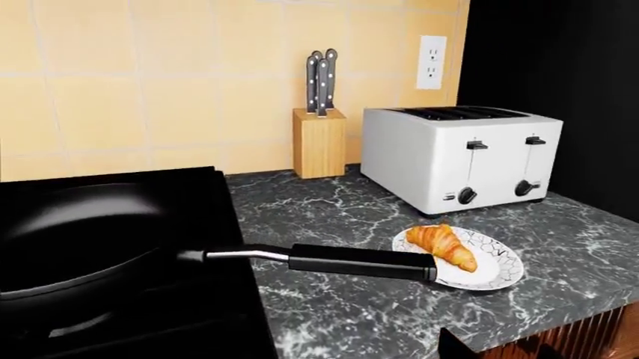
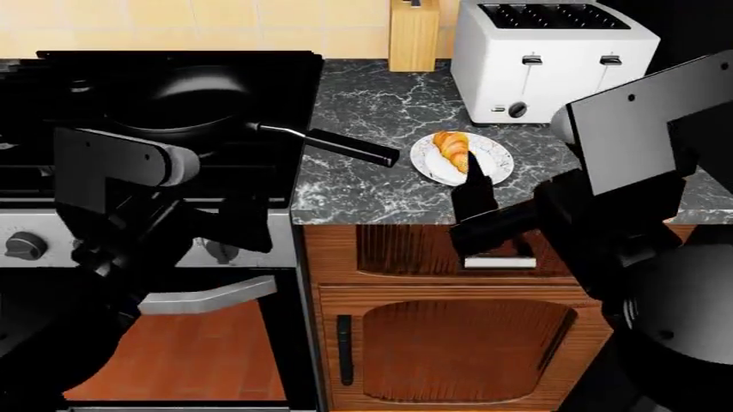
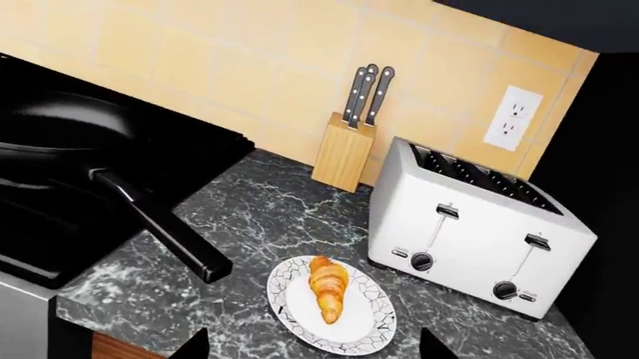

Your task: Pick the croissant and place it on the pan. Then turn on the stove to warm the croissant.

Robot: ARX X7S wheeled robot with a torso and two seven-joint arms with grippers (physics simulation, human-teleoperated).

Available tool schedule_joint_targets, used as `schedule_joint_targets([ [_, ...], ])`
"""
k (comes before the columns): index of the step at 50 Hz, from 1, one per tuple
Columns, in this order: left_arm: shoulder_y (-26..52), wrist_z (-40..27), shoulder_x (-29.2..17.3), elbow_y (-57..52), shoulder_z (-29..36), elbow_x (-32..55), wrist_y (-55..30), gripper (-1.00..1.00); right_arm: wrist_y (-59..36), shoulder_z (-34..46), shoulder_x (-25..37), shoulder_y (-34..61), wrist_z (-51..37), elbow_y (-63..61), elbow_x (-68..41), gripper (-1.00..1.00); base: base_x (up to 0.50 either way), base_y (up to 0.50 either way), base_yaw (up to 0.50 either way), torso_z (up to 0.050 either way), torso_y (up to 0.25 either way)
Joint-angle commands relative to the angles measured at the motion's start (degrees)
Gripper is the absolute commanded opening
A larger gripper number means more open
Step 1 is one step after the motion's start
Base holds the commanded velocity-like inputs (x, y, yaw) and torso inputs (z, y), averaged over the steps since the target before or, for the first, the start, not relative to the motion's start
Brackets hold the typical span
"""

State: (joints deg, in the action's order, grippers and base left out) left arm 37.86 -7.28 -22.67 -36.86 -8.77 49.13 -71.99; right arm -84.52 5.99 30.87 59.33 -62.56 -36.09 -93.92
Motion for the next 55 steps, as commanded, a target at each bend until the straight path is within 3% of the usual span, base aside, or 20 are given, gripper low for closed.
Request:
schedule_joint_targets([
  [1,3.5,0.1,-0.8,1.1,-1.6,3.1,-3.2,1.00,0.4,1.8,1.9,3.6,-3.5,3.0,-5.0,1.00,0.00,0.00,0.00,0.000,0.000],
  [8,3.8,-0.6,-1.2,0.9,-1.5,3.0,-3.0,1.00,2.0,1.9,2.4,3.2,-3.4,3.4,-6.0,1.00,0.10,0.00,0.00,0.000,0.000],
  [48,2.8,-0.5,-2.4,0.9,-1.4,3.8,-0.3,1.00,5.1,7.5,4.9,5.0,-7.4,3.3,-10.3,1.00,0.50,0.00,0.00,0.000,0.000],
  [55,2.7,0.0,-2.6,1.5,-0.5,3.3,0.7,1.00,5.6,10.4,5.9,6.2,-10.0,4.5,-13.8,1.00,0.00,0.00,0.00,0.000,0.002],
])
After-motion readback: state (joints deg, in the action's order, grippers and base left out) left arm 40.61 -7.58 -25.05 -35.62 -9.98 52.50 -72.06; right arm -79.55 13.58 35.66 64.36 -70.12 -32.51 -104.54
